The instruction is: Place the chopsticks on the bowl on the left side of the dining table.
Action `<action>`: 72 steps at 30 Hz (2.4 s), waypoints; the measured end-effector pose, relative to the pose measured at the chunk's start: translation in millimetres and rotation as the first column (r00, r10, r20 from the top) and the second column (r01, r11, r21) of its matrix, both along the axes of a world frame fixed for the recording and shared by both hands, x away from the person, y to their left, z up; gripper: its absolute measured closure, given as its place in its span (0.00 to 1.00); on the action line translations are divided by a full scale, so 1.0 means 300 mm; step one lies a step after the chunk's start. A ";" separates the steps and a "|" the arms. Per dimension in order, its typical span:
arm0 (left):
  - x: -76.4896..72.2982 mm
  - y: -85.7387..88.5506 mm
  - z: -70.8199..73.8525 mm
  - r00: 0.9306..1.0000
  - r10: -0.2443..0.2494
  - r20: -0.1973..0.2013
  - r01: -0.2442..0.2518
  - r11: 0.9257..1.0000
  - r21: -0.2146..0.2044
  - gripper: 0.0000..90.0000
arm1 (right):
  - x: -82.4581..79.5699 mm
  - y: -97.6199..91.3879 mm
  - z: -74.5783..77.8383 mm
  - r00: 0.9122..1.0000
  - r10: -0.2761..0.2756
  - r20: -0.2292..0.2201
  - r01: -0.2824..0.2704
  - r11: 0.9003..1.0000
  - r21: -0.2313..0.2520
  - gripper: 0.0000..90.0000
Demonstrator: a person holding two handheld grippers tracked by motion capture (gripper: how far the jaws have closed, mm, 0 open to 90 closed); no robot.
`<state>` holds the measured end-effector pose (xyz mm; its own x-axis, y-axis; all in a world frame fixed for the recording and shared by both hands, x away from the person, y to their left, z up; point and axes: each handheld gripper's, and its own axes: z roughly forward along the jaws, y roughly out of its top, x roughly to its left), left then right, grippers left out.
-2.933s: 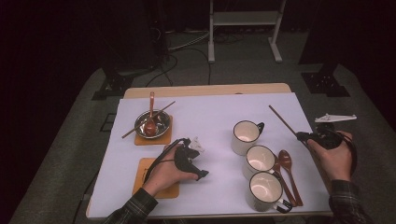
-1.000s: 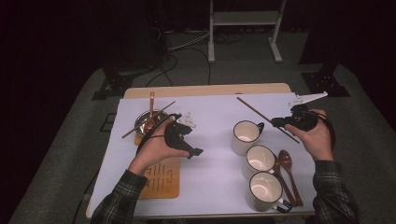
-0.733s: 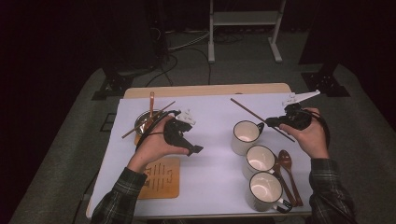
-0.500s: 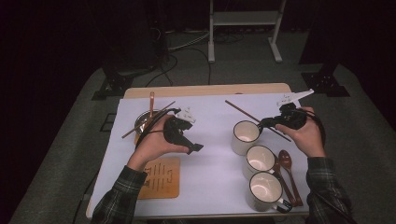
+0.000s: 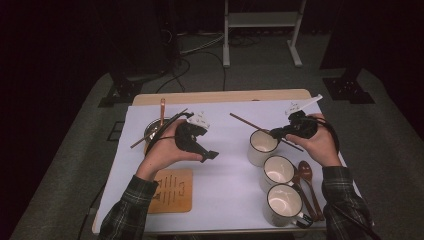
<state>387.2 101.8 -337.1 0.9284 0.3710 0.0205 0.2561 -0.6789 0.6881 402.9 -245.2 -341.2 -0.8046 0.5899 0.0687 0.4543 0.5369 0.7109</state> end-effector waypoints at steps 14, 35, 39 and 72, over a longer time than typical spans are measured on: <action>0.005 -0.008 0.022 0.999 -0.013 0.030 0.013 1.000 -0.009 0.07 | 0.008 0.067 -0.005 0.997 0.079 -0.019 -0.079 0.997 -0.026 0.94; 0.024 -0.019 0.023 0.998 -0.039 0.049 0.039 0.999 -0.010 0.07 | 0.013 0.144 -0.012 0.979 0.197 -0.049 -0.199 0.979 -0.035 0.94; 0.027 -0.023 0.020 0.998 -0.043 0.052 0.044 0.999 -0.019 0.07 | 0.016 0.162 -0.014 0.973 0.225 -0.051 -0.227 0.973 -0.042 0.94; 0.027 -0.067 -0.026 0.986 -0.160 0.043 0.159 0.987 0.027 0.34 | 0.019 0.275 0.019 0.899 0.432 -0.074 -0.435 0.900 -0.031 0.94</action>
<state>395.5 81.8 -344.9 0.9735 0.2176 0.0704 0.1128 -0.7243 0.6802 408.6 -162.6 -335.5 -0.9762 0.1872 0.1097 0.2124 0.7223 0.6581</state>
